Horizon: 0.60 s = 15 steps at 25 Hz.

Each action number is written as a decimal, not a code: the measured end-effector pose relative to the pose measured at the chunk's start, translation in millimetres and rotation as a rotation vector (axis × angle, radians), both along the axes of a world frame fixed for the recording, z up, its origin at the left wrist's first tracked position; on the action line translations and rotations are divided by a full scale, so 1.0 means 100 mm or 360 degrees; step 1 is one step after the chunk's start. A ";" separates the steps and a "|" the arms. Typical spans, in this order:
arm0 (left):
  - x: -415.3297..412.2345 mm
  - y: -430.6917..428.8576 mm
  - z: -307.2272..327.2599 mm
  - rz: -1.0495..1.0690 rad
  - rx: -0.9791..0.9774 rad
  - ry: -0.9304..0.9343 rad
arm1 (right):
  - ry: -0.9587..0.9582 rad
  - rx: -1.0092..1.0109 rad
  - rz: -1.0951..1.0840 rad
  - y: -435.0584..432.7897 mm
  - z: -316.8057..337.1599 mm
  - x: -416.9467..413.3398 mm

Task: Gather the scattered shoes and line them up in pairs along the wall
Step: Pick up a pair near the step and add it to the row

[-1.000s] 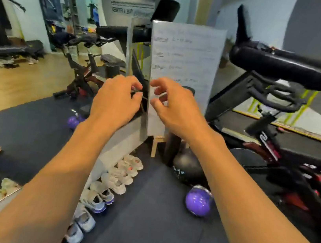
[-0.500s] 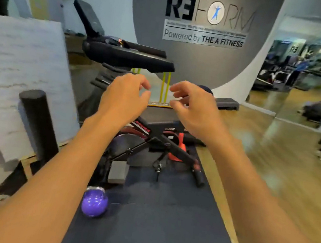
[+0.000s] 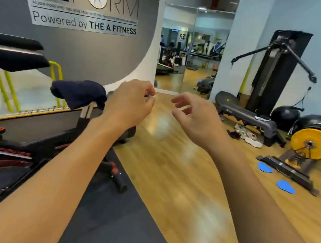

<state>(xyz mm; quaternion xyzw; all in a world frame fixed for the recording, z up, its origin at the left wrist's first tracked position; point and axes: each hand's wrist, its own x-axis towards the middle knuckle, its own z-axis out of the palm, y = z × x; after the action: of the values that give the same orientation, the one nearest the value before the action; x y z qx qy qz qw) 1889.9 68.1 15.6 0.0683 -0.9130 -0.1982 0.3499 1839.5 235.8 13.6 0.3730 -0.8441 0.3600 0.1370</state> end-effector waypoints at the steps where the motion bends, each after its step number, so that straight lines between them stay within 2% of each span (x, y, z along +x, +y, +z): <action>1: -0.35 0.02 -0.01 -0.0057 0.0006 -0.0006 | 0.0002 0.0022 -0.0060 0.04 -0.01 -0.28; 10: -3.28 0.53 -0.22 -0.0516 0.0071 -0.0136 | -0.0101 0.0165 -0.0584 0.70 -0.20 -2.67; 15: -4.70 0.68 -0.50 -0.0558 0.0011 -0.0235 | -0.0150 0.0140 -0.0607 0.83 -0.47 -4.09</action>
<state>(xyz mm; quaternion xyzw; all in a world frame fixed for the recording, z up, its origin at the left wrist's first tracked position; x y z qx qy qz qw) 1419.5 135.8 -34.1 -0.0762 -0.9334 -0.2537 0.2420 1430.7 318.6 -33.7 0.1948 -0.9199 0.3072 0.1466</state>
